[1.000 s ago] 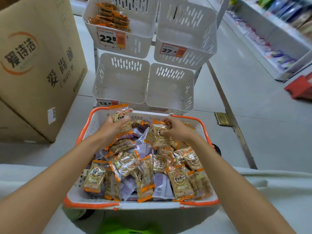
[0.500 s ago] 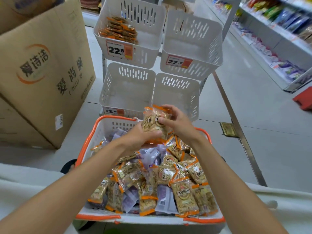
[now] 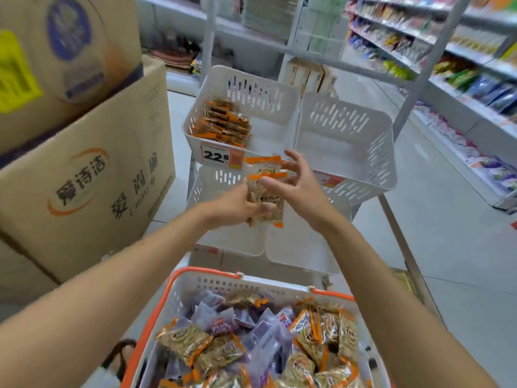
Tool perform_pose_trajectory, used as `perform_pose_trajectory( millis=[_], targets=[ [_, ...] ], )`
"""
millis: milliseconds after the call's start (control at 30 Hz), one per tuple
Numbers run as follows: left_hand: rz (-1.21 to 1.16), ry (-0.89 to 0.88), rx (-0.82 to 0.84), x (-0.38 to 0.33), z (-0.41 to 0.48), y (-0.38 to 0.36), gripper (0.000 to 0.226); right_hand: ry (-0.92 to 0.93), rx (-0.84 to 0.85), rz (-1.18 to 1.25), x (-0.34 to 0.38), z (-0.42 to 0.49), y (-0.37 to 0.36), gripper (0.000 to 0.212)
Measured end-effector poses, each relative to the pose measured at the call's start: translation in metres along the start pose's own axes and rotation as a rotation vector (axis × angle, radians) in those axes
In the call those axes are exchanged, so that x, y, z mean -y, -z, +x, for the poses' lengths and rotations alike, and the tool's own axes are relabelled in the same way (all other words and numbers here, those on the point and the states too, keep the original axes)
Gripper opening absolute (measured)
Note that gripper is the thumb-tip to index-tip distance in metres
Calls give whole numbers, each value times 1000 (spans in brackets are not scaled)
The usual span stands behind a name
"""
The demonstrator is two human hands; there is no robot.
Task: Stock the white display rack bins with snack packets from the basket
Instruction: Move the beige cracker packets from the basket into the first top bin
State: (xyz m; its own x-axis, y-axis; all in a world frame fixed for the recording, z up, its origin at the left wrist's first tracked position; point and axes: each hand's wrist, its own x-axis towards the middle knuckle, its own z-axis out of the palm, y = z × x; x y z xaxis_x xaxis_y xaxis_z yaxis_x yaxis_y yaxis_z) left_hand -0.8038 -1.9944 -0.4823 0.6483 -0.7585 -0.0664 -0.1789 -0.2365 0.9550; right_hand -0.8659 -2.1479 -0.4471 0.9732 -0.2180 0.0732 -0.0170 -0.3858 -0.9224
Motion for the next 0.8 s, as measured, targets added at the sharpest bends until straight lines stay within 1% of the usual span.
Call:
perform_pose_trajectory(
  millis=[33,67,100,133,200,233,267,300,333,367,400,467,533,567,633,700,733,800],
  targets=[
    [36,-42,-5,-10,9,16,59,-34,39,25,5,18,6,108],
    [75,-88,-6,-19,19,32,55,-71,80,43,10,36,11,117],
    [119,-137,8,-25,30,48,54,-92,125,46,16,52,17,112],
    [184,-172,21,-30,42,62,54,-92,169,35,23,68,22,93],
    [329,-217,-4,-37,70,89,62,-35,219,-4,37,99,29,45],
    [363,-199,-42,-38,84,101,66,3,205,-2,44,114,31,30],
    [368,-176,-88,-41,97,112,67,45,170,6,48,129,32,24],
    [371,-174,-131,-43,109,122,67,89,119,12,50,145,32,22],
    [410,-187,-198,-42,121,131,72,128,58,11,49,162,33,21],
    [506,-192,-283,-37,133,142,81,161,-17,-4,46,179,33,21],
    [647,-180,-365,-32,141,154,92,193,-102,-25,41,197,34,22],
    [918,-100,-483,-14,155,180,100,265,-281,-117,26,231,36,26],
    [994,-34,-485,8,162,197,99,326,-390,-245,12,260,30,31],
    [991,-11,-475,18,165,200,99,344,-393,-299,5,273,24,31],
    [988,5,-488,34,169,200,103,306,-289,-356,-14,293,8,35],
    [1029,-21,-530,45,172,195,107,173,-89,-407,-30,303,-6,42],
    [1045,-37,-547,48,172,194,109,106,-6,-410,-35,305,-8,48],
    [1038,-64,-571,48,171,193,112,45,66,-338,-40,307,-10,56]
  ],
)
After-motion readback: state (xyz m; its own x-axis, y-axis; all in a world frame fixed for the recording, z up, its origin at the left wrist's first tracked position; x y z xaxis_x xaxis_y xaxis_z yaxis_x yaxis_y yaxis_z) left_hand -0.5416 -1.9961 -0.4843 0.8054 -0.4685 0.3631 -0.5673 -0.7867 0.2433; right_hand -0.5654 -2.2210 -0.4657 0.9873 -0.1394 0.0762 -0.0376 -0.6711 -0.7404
